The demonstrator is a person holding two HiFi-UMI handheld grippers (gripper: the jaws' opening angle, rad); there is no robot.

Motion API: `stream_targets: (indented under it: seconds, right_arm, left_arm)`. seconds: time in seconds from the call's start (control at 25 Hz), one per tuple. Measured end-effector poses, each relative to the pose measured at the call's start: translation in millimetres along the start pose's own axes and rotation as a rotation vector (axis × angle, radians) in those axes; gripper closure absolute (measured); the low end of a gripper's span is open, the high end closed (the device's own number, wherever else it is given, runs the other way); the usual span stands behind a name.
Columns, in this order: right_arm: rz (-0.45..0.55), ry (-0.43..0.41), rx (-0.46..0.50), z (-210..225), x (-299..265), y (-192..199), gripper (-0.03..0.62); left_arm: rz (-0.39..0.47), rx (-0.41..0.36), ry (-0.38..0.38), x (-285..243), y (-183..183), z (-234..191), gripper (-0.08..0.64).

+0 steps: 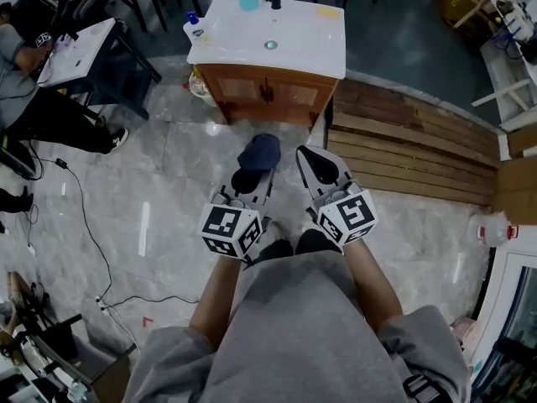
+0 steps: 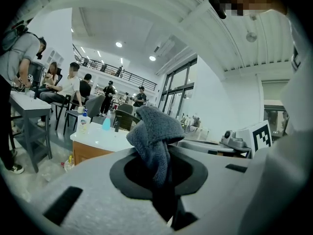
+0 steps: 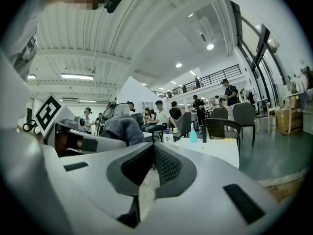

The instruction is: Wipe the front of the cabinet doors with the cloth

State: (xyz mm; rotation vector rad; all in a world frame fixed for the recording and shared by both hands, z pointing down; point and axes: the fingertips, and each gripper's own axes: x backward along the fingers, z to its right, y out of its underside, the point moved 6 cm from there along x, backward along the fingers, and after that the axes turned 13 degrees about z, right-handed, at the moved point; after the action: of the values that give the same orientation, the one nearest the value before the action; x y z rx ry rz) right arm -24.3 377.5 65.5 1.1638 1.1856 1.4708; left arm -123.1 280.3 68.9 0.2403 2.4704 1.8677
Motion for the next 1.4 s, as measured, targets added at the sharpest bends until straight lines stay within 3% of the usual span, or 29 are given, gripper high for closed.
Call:
stream_targets:
  seconds: [0.6,1.4]
  right_arm:
    - [-0.057,-0.02,-0.018,32.8,-60.6,31.3,0.581]
    - [-0.173,-0.128,-0.107,149.1,-189.0,100.2,0.581]
  left_arm:
    - [-0.015,0.059,-0.061,-39.3,17.9,-60.5,0.502]
    - [-0.045,0.157,-0.243,-162.9,64.4,-153.5,0.502]
